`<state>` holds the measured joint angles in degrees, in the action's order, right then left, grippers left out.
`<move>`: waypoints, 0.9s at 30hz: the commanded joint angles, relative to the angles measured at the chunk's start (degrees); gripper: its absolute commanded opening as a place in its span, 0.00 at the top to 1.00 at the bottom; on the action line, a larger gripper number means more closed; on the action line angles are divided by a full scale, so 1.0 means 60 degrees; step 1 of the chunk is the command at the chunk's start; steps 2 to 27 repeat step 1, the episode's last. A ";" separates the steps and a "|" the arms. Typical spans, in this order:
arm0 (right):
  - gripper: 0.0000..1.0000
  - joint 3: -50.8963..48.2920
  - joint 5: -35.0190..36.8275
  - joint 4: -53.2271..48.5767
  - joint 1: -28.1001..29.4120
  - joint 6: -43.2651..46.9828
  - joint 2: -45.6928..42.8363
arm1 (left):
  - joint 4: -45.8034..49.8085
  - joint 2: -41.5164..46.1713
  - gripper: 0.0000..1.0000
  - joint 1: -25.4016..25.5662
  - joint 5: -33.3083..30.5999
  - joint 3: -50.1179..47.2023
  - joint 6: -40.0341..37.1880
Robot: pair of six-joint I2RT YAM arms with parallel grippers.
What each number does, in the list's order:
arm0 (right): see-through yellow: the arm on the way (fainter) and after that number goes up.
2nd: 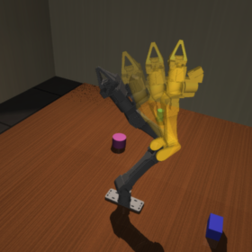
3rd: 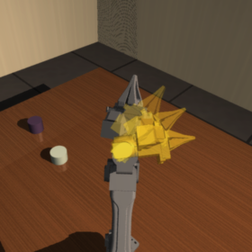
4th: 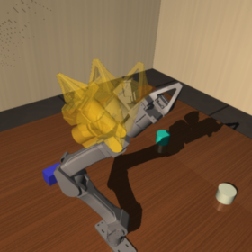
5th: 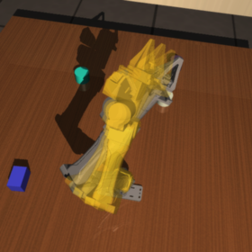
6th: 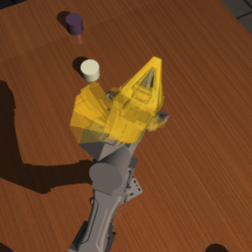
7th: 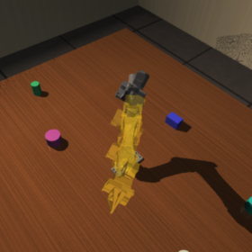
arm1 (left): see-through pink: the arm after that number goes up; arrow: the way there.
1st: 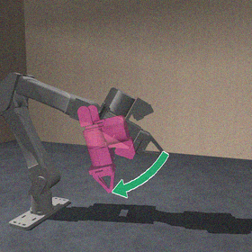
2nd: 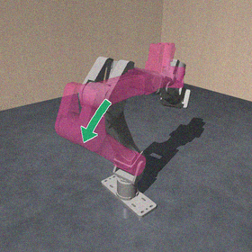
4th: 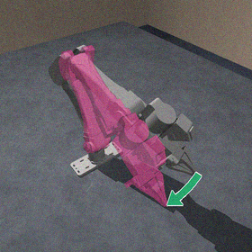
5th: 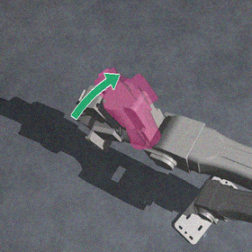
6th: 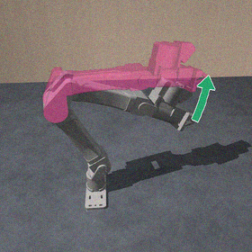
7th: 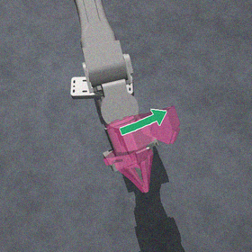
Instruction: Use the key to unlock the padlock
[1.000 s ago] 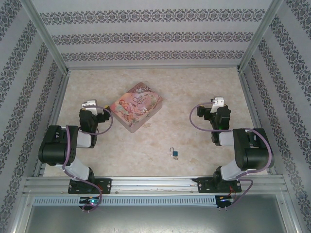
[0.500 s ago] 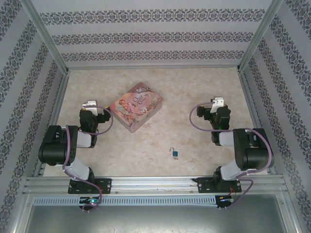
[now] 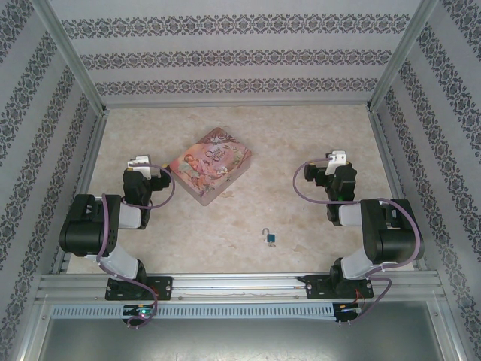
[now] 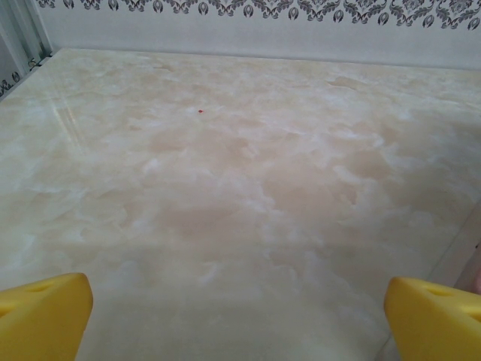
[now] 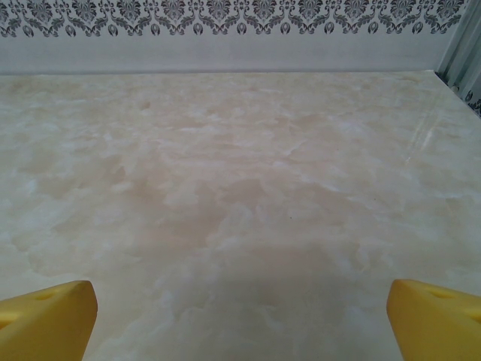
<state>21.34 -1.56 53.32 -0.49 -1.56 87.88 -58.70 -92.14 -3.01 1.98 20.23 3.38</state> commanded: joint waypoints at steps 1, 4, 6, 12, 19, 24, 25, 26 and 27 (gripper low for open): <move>0.02 0.0046 0.0062 0.0108 0.0097 -0.0051 -0.0041 | 0.0052 0.0122 0.01 0.0091 0.0140 -0.0002 -0.0139; 0.02 0.0046 0.0062 0.0108 0.0097 -0.0051 -0.0041 | 0.0052 0.0122 0.01 0.0091 0.0140 -0.0002 -0.0139; 0.02 0.0046 0.0062 0.0108 0.0097 -0.0051 -0.0041 | 0.0052 0.0122 0.01 0.0091 0.0140 -0.0002 -0.0139; 0.02 0.0046 0.0062 0.0108 0.0097 -0.0051 -0.0041 | 0.0052 0.0122 0.01 0.0091 0.0140 -0.0002 -0.0139; 0.02 0.0046 0.0062 0.0108 0.0097 -0.0051 -0.0041 | 0.0052 0.0122 0.01 0.0091 0.0140 -0.0002 -0.0139; 0.02 0.0046 0.0062 0.0108 0.0097 -0.0051 -0.0041 | 0.0052 0.0122 0.01 0.0091 0.0140 -0.0002 -0.0139; 0.02 0.0046 0.0062 0.0108 0.0097 -0.0051 -0.0041 | 0.0052 0.0122 0.01 0.0091 0.0140 -0.0002 -0.0139; 0.02 0.0046 0.0062 0.0108 0.0097 -0.0051 -0.0041 | 0.0052 0.0122 0.01 0.0091 0.0140 -0.0002 -0.0139; 0.02 0.0046 0.0062 0.0108 0.0097 -0.0051 -0.0041 | 0.0052 0.0122 0.01 0.0091 0.0140 -0.0002 -0.0139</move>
